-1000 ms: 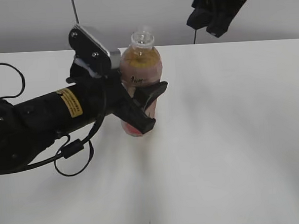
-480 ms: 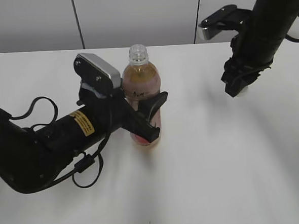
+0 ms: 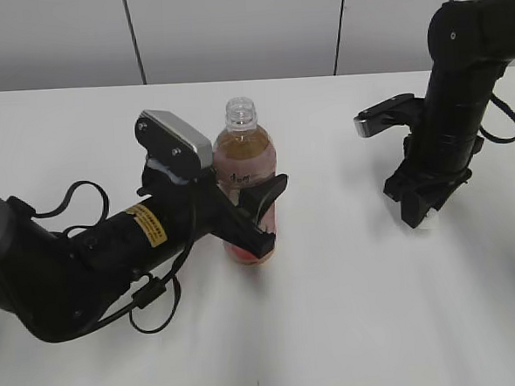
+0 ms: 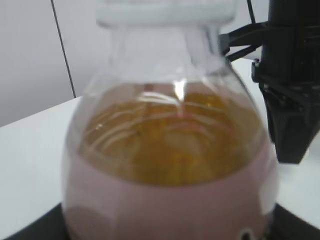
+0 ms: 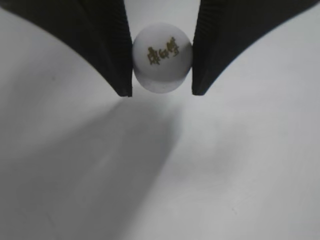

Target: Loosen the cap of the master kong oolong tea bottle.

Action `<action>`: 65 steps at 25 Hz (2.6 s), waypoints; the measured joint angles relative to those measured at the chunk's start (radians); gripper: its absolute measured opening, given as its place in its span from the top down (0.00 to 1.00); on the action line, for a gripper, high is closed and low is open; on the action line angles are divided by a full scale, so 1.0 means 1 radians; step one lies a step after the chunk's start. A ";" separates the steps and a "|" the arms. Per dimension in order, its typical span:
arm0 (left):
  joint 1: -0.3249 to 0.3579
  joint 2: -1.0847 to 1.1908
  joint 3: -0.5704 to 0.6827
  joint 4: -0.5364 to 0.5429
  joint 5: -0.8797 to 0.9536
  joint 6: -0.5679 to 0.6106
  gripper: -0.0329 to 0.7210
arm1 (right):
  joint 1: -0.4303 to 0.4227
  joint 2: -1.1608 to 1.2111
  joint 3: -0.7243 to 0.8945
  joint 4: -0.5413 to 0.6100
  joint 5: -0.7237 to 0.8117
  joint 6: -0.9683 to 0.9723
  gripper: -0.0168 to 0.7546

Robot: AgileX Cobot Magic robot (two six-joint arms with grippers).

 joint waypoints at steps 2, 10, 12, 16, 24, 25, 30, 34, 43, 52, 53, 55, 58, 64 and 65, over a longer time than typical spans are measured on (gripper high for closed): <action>0.000 0.017 0.000 -0.006 -0.023 -0.001 0.41 | 0.000 0.009 0.001 0.022 -0.020 0.002 0.62; 0.000 0.028 0.000 -0.010 -0.048 -0.001 0.41 | 0.000 0.048 0.001 0.037 -0.044 0.030 0.61; 0.000 0.028 0.000 -0.010 -0.049 -0.001 0.41 | 0.000 0.060 0.001 0.037 -0.044 0.035 0.57; 0.000 0.028 0.000 -0.010 -0.049 -0.001 0.41 | 0.000 0.062 0.001 0.048 -0.047 0.039 0.39; 0.000 0.028 0.009 -0.019 -0.060 -0.001 0.29 | 0.000 0.060 0.001 0.052 -0.047 0.047 0.20; 0.000 0.028 0.015 -0.026 -0.062 -0.001 0.26 | 0.000 0.057 0.001 0.052 -0.047 0.048 0.20; 0.000 0.019 0.061 -0.060 -0.064 -0.001 0.19 | 0.000 0.020 0.001 0.054 -0.046 0.049 0.21; 0.000 -0.022 0.123 -0.085 -0.065 -0.001 0.18 | 0.000 -0.014 0.001 0.066 -0.032 0.068 0.21; 0.000 -0.195 0.316 -0.090 -0.065 -0.001 0.17 | 0.000 -0.197 0.001 0.073 0.035 0.128 0.21; 0.000 -0.586 0.397 -0.051 0.325 -0.163 0.18 | 0.000 -0.441 0.139 0.073 0.133 0.225 0.22; 0.000 -0.656 0.394 -0.047 0.413 -0.167 0.18 | 0.000 -0.478 0.173 0.073 0.133 0.226 0.22; 0.000 -0.804 0.369 -0.056 0.642 -0.169 0.18 | 0.000 -0.547 0.258 0.073 0.127 0.230 0.23; 0.000 -1.008 0.289 -0.078 0.983 -0.173 0.18 | 0.000 -0.651 0.366 0.073 0.120 0.232 0.25; 0.000 -1.312 0.109 -0.073 1.591 -0.173 0.19 | 0.000 -0.891 0.473 0.069 0.145 0.242 0.25; -0.001 -1.342 0.098 -0.077 1.678 -0.173 0.19 | 0.000 -0.928 0.482 0.061 0.155 0.250 0.25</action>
